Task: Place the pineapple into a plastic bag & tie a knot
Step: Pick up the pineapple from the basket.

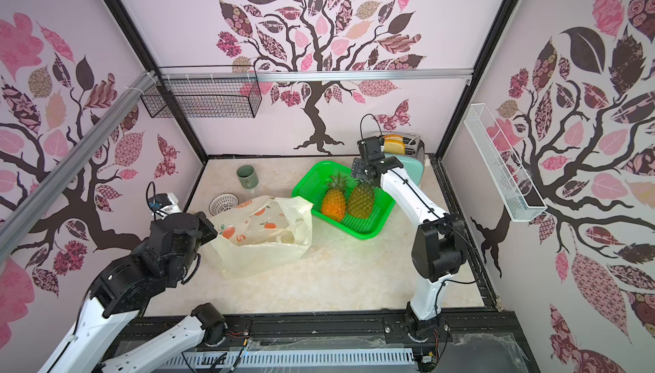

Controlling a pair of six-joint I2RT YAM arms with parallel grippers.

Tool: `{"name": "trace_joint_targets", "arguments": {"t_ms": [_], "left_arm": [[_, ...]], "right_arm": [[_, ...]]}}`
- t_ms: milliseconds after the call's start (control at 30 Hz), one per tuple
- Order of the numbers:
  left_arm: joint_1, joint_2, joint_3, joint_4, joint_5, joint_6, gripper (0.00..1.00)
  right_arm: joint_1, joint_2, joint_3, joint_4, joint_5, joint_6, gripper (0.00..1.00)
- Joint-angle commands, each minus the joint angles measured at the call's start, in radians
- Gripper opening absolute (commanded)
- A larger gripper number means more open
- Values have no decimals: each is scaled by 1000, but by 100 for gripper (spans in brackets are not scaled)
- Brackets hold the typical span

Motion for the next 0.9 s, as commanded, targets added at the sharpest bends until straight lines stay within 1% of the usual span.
{"name": "trace_joint_targets", "arguments": {"t_ms": [0, 100, 233, 333, 433, 500, 733, 867], "left_arm": [[5, 0, -10, 15, -1, -5, 0], [5, -2, -10, 12, 0, -5, 0], [6, -7, -16, 10, -4, -6, 0], [7, -8, -22, 12, -2, -6, 0], [7, -6, -19, 12, 2, -7, 0], [8, -7, -20, 12, 2, -7, 0], [7, -10, -17, 6, 1, -7, 0], [8, -9, -26, 9, 0, -1, 0]], "right_arm": [[-16, 61, 61, -9, 16, 3, 99], [-27, 122, 110, -30, 6, -4, 99], [-35, 165, 135, -33, -2, -1, 99], [-39, 182, 134, -16, -13, 5, 97], [-44, 201, 138, -11, -22, 19, 93], [-48, 212, 143, -11, -26, 30, 88], [-55, 218, 135, 3, -31, 41, 65], [-62, 189, 93, 39, -40, 47, 45]]}}
